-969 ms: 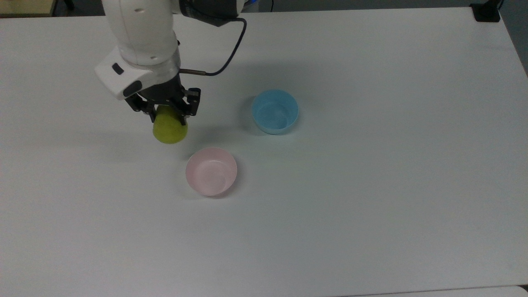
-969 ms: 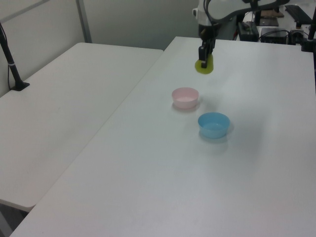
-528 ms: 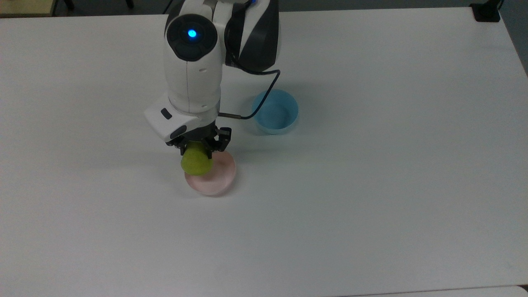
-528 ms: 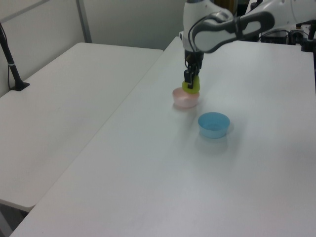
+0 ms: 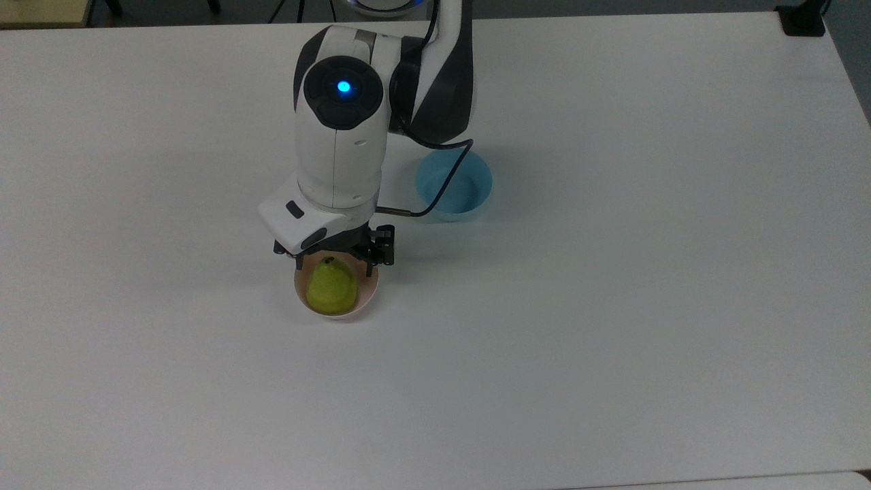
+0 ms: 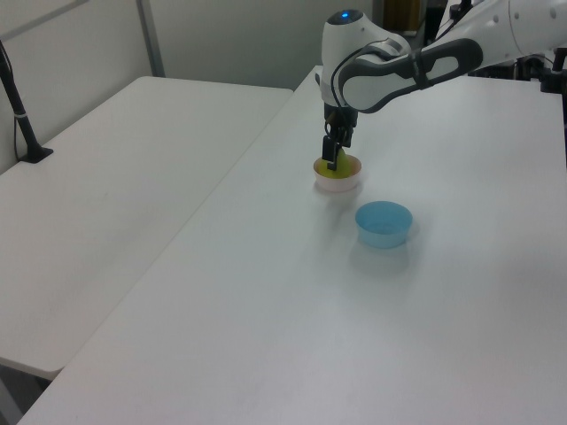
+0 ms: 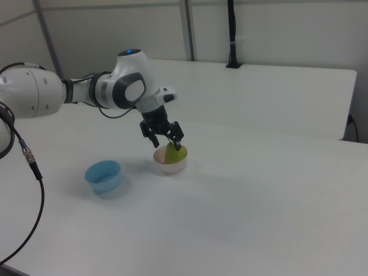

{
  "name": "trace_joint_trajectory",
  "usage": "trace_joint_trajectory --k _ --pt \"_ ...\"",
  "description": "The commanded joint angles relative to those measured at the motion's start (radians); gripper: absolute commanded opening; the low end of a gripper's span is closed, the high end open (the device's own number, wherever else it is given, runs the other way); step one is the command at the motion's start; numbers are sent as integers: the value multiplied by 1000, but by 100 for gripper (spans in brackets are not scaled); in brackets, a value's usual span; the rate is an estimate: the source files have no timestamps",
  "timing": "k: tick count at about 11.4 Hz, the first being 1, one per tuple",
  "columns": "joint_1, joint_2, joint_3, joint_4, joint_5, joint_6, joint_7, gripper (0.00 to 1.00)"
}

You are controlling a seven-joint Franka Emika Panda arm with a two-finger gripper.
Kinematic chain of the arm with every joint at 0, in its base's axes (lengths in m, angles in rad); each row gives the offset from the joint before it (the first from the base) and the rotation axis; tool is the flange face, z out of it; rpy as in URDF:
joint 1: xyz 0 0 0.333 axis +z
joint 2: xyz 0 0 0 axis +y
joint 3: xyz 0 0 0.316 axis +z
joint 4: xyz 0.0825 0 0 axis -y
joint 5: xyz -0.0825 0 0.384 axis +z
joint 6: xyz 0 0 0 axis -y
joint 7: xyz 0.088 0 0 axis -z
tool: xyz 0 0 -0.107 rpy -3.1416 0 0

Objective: Place the pear in the bowl
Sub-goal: 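Open the gripper and raise it away from the bowl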

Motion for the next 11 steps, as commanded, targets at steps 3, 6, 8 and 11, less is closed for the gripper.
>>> trace_joint_trajectory --k 3,6,8,11 --pt "9 -268 -2 -106 2 -103 11 100" --pt "-138 -478 94 -114 -108 -373 5 100" --pt "-236 -584 185 -158 -122 -467 5 100" --pt "-339 -655 299 -202 -134 -526 11 100"
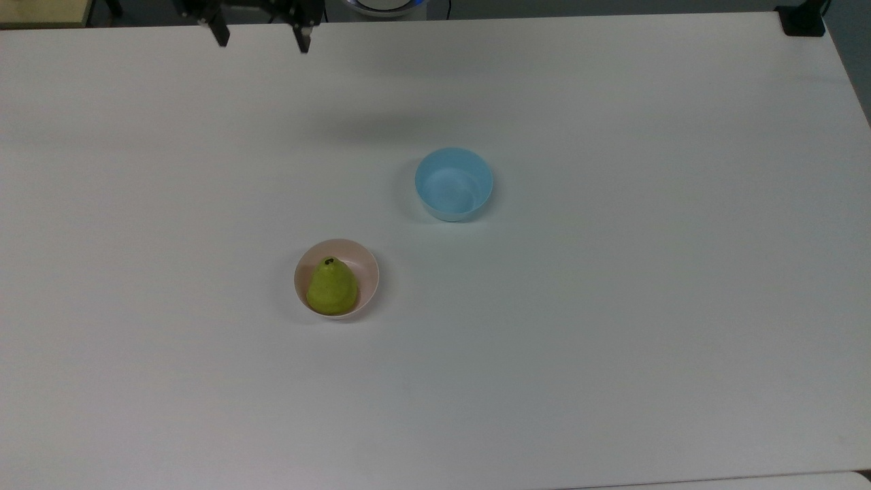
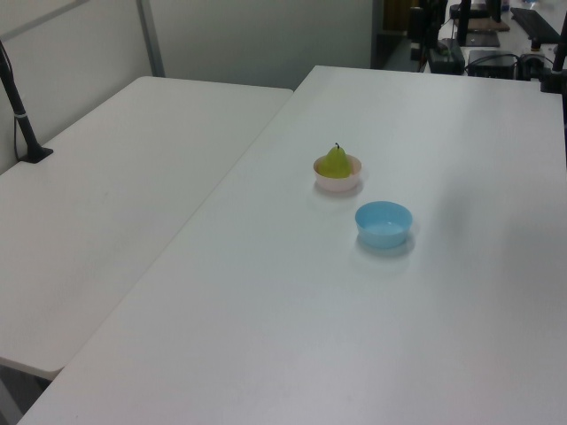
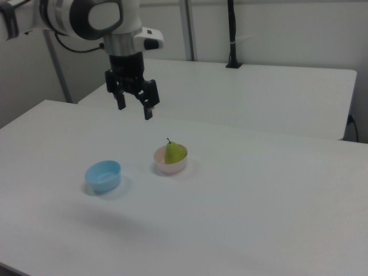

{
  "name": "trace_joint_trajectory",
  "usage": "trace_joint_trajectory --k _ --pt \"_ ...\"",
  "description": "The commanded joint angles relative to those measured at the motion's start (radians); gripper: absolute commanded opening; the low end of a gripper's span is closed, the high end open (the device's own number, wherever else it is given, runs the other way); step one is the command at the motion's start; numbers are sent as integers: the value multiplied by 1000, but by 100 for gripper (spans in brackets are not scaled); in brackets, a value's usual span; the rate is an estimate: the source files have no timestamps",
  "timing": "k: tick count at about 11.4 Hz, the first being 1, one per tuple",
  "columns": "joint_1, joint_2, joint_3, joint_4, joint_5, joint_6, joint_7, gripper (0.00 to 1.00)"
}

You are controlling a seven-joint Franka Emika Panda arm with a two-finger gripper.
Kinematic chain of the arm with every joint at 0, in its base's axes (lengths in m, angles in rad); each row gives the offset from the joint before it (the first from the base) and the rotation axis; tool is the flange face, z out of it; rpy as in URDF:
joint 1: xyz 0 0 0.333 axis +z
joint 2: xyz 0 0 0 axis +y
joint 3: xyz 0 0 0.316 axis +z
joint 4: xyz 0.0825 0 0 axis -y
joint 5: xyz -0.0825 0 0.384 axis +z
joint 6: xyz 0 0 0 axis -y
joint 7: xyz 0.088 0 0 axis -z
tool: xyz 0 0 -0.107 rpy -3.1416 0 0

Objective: Place the pear in the bowl
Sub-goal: 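Open the gripper and raise it away from the bowl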

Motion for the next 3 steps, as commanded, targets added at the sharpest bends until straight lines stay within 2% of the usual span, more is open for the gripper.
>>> trace_joint_trajectory --k 1,3 --pt "-70 -61 86 -65 -31 -37 4 100" --pt "-70 -61 87 -65 -31 -40 3 100"
